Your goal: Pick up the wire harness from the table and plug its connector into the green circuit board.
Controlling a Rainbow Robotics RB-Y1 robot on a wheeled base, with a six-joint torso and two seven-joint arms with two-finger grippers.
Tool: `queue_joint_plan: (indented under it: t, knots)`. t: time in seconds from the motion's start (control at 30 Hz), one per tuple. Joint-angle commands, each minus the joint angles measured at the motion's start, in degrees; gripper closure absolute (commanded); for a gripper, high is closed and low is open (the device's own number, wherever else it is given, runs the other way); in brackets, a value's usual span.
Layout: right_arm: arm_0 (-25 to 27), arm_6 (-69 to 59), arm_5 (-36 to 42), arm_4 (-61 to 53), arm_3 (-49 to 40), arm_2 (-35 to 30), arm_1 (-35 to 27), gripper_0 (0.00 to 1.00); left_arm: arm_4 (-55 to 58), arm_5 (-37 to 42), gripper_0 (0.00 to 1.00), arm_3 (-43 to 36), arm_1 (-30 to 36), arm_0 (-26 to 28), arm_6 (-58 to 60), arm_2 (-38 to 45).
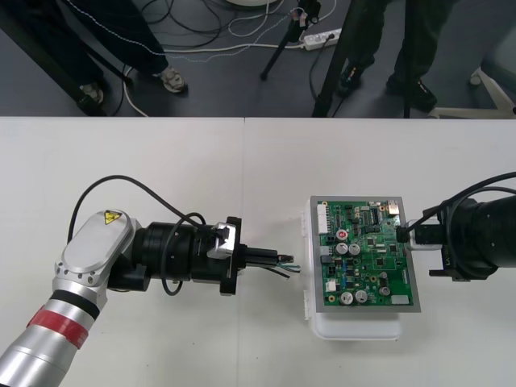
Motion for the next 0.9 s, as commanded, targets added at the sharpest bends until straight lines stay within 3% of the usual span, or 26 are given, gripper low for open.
queue_joint_plan:
  t: [0.03,0.9]
  knots:
    - [-1.49,1.79,-0.34,1.25,-0.33,0.76,2.52,0.0,0.85,3.12,1.0,-0.45,-1.56,-2.2,1.79,-2.52]
    - [-1.75,3.54,-0.6,2.13,0.64,2.78,6.3,0.0,0.76,3.91,1.0,-0.36,-2.44,-4.49,1.44,-3.66]
